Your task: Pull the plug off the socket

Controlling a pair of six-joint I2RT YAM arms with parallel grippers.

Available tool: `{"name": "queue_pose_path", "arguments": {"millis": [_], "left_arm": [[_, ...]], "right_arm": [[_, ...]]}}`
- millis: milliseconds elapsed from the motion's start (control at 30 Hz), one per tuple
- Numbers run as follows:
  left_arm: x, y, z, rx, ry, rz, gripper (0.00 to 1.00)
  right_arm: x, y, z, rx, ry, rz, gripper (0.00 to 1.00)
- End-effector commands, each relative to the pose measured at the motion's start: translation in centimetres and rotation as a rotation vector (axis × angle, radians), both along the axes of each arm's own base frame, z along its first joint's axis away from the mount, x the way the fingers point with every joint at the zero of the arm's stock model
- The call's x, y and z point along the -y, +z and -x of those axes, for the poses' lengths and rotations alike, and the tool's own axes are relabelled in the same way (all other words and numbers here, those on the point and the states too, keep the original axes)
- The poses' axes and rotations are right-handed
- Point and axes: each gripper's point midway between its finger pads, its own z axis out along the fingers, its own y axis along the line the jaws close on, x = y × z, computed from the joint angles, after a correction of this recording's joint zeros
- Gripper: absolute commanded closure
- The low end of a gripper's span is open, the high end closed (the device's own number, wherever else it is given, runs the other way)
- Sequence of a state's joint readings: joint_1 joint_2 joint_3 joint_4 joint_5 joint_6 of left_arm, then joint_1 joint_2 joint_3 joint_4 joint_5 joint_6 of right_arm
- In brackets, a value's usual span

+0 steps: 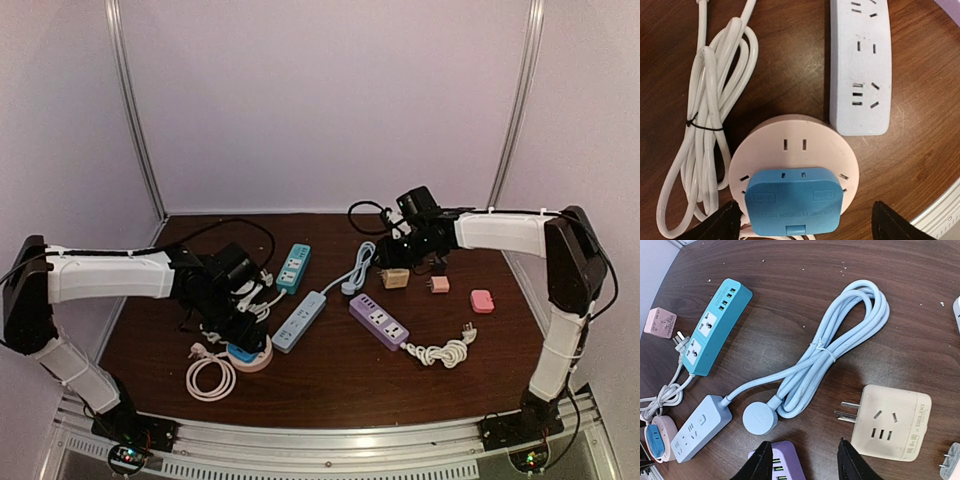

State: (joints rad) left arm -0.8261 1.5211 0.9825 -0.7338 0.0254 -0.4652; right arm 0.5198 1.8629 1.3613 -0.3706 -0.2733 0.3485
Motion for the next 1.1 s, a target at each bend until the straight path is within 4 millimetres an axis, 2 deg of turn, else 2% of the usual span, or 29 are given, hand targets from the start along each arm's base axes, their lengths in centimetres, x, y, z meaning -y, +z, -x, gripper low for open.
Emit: {"name": "queue_pose_path", "arguments": {"millis": [0,300,433,767,867,1067], "left_arm": [[-0.8,-0.3,-0.4,0.010,-0.052,-0.090,0.08],[-0.7,-0.8,-0.3,-0.011,-0.074,-0.108,0.12],[-0.7,-1.1,-0.1,-0.022,-0.084,-0.109,0.16],[-0.6,-1.7,-0.5,-0.025,-0.085,-0.134,0.18],[-0.5,-1.6,-0.7,-0.024,-0.078,-0.132,0.24],[-0.5,-1.4,-1.3,-0.001,-0.038,-0.135,0.43]], "right_arm": [[-2.0,1.7,1.0,0.032,0.031,-0.066,0.54],[-4.0,0.3,3.0,-0.001,0.068,-0.084,0.54],[-4.9,0.4,3.6,-0.003,0.087,-0.092,0.54],[-6.5,-0.3,5.0,-0.018,0.125,-0.088,0.54],[-7.1,-0.3,5.4,-0.021,0.138,-0.095,0.54],[-8.9,-0.3,6.7,-0.028,0.181,-0.111,0.54]]}}
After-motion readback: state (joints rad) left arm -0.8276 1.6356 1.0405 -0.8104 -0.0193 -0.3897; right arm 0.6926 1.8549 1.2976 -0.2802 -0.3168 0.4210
